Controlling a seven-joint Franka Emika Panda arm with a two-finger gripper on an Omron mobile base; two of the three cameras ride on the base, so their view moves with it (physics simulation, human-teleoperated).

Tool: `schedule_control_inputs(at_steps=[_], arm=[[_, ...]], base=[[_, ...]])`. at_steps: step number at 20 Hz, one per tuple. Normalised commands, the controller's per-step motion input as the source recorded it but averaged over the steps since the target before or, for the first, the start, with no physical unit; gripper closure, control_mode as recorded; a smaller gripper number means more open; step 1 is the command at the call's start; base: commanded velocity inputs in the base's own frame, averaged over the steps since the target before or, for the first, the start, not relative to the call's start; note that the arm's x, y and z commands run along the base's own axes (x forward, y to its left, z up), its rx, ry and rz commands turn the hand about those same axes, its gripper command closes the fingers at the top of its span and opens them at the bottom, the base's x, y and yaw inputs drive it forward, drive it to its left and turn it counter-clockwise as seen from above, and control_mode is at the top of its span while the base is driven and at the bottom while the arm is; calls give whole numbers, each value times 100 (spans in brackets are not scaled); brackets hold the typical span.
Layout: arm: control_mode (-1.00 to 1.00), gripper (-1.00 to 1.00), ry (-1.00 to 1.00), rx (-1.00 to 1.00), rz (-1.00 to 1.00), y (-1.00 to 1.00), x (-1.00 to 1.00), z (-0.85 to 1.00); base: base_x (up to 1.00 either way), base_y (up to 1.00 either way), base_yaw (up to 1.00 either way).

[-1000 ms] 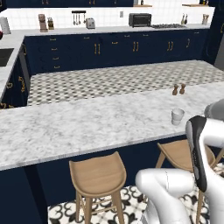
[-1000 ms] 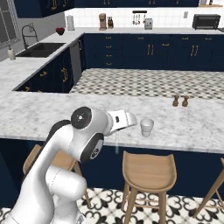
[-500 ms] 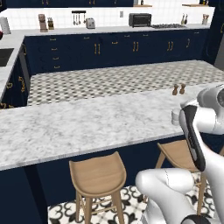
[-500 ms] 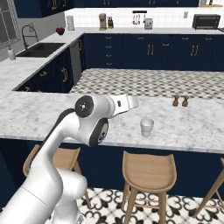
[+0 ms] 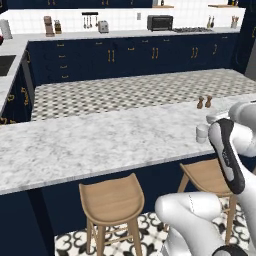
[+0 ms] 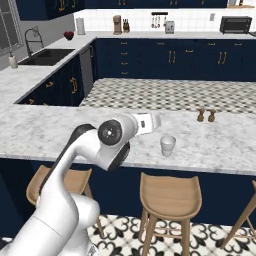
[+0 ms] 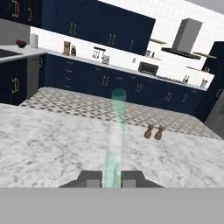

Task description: Take a straw from the drawer in front and place it inside the glass cup on the dining counter.

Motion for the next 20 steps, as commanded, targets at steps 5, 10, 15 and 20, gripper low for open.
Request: schedule_control_inputs(at_steps=[5,10,15,20], arm=[[-100,100,-6,22,15,-4,37,-55],[-100,100,-5,28,15,-46,29,-34],[-100,100,-2,21,11,-30,38,-19],[-100,100,9,23,6,-10,57,7]], base=[[0,0,0],[0,0,0],[0,0,0],[0,0,0]])
